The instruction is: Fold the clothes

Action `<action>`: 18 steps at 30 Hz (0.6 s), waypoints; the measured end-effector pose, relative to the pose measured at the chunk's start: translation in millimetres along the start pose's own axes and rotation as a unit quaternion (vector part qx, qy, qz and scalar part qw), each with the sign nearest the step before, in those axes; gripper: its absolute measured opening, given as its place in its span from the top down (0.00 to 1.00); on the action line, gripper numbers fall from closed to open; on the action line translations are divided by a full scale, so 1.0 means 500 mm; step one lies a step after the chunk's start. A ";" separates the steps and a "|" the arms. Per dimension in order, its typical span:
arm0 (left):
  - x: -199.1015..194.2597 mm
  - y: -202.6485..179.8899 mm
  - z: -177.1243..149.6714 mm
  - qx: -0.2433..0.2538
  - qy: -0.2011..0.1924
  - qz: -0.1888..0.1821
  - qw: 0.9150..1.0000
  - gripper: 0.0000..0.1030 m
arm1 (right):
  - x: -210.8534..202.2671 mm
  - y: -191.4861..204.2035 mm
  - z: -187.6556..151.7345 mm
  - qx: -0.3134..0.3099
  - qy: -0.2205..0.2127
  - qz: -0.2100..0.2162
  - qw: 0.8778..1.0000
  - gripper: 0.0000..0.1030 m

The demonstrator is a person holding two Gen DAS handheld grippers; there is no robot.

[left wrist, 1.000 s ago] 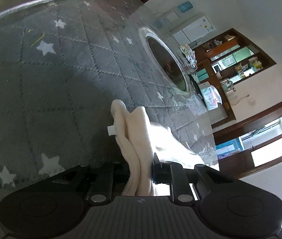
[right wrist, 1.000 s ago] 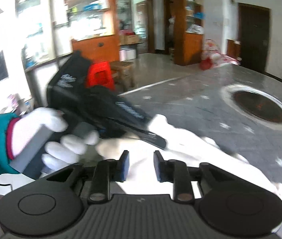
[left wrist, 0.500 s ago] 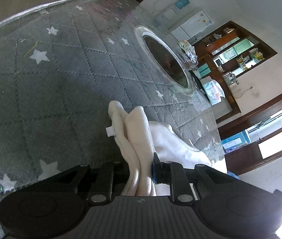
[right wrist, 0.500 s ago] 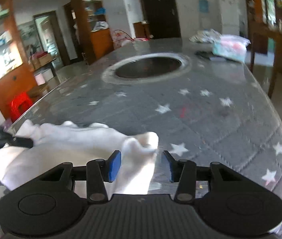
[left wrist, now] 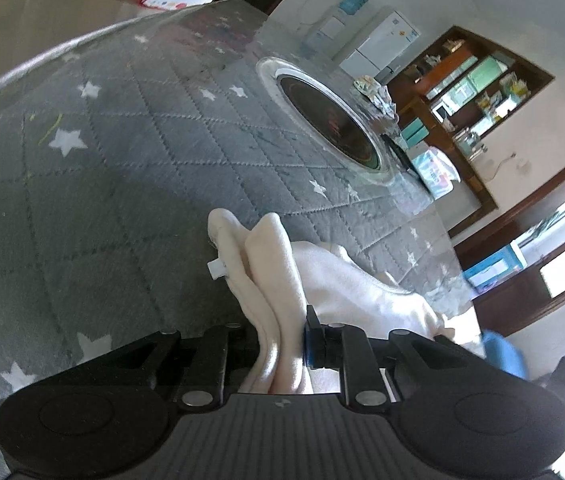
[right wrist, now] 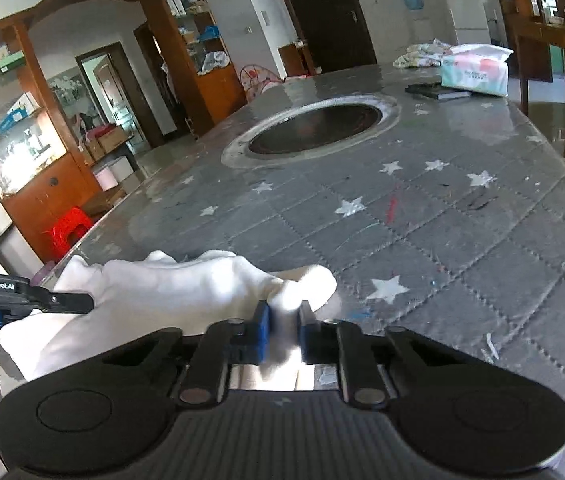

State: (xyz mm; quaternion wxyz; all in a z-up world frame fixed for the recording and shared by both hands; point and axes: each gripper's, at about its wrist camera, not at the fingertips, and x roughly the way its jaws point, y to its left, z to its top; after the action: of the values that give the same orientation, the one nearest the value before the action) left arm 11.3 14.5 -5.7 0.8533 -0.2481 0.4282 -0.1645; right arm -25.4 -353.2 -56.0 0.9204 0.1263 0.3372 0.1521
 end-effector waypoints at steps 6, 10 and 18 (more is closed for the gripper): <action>-0.016 -0.038 -0.006 0.027 -0.012 0.024 0.999 0.84 | -0.054 0.003 0.004 0.009 -0.041 0.013 0.999 0.91; -0.031 -0.076 -0.016 0.040 -0.023 0.026 0.999 0.85 | -0.099 0.009 0.008 -0.006 -0.069 0.021 0.997 0.91; -0.040 -0.172 -0.047 0.077 -0.036 0.021 0.996 0.85 | -0.194 -0.016 0.004 -0.016 -0.116 0.015 0.993 0.91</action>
State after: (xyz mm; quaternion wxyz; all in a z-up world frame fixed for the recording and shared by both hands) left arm -25.2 -52.8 43.8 0.8877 -0.1789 0.3886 -0.1702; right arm -92.9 -396.1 -0.5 0.9529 0.1336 0.2237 0.1552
